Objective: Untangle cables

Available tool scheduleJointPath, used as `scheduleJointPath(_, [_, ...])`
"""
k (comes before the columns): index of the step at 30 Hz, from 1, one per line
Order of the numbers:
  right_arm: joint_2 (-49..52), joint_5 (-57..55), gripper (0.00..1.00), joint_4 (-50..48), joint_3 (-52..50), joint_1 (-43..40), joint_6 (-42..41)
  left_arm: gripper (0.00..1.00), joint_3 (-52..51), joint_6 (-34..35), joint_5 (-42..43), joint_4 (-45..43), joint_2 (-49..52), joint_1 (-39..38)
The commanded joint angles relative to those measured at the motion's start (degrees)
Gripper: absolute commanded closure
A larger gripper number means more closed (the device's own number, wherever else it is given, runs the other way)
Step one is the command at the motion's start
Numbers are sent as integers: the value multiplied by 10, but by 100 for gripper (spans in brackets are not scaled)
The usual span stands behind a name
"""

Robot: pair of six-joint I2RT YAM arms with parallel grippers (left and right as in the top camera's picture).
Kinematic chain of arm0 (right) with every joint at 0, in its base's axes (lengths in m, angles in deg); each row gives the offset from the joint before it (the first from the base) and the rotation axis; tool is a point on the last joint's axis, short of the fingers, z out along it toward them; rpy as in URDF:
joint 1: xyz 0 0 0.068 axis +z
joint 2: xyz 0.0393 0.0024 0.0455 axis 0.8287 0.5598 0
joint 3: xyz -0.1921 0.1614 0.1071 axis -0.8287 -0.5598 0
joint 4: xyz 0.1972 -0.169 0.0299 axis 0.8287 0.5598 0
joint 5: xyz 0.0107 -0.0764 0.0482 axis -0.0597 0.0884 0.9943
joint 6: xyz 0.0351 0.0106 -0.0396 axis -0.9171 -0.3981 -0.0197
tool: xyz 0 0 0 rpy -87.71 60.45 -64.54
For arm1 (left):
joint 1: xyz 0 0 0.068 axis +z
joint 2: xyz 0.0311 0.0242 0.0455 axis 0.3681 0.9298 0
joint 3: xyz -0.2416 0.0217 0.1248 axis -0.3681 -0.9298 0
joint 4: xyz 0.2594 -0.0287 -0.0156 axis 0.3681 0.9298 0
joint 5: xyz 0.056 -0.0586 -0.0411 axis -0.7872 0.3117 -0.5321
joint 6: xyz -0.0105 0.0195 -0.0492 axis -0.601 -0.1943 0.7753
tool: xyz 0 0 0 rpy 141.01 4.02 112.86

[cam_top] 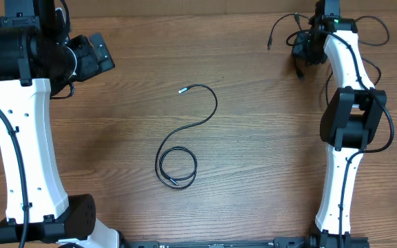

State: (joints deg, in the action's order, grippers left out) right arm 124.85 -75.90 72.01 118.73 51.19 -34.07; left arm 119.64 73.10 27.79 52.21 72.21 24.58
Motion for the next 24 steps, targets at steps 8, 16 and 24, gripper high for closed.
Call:
scheduleJointPath(8, [8, -7, 71, -21, -28, 17, 17, 0, 4, -9, -2, -4, 2, -4])
scheduleJointPath(16, [8, -13, 78, -25, -39, 25, 21, 0, 4, -9, -2, -4, 2, -4])
scheduleJointPath(24, [8, 6, 96, -10, -39, 26, 19, 0, 4, -9, -2, -2, 2, -4])
